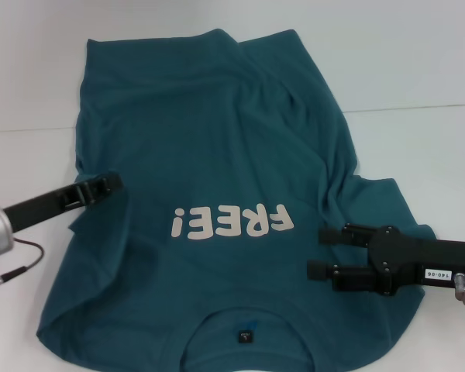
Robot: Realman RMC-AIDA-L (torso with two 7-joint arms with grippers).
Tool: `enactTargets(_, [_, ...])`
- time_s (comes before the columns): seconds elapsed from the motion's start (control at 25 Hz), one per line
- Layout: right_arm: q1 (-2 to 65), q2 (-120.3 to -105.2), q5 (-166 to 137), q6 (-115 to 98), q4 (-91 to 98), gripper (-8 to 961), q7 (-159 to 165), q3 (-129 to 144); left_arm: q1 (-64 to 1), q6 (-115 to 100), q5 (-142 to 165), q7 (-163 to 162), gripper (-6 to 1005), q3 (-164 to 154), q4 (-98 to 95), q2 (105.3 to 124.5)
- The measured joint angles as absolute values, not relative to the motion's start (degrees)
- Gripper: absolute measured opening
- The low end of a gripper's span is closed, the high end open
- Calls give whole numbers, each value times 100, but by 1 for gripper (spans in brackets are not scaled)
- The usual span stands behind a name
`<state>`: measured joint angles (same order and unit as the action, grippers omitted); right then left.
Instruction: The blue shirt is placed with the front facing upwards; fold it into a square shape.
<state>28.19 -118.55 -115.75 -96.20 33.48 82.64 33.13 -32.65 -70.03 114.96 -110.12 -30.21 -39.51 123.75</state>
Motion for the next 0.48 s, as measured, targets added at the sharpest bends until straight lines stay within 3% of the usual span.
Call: enactTargets(0.48, [2801, -11863, -11562, -9618, 3349, 887, 8261, 3289, -3371, -6825, 11430, -10590, 146, -3329, -3470, 12390])
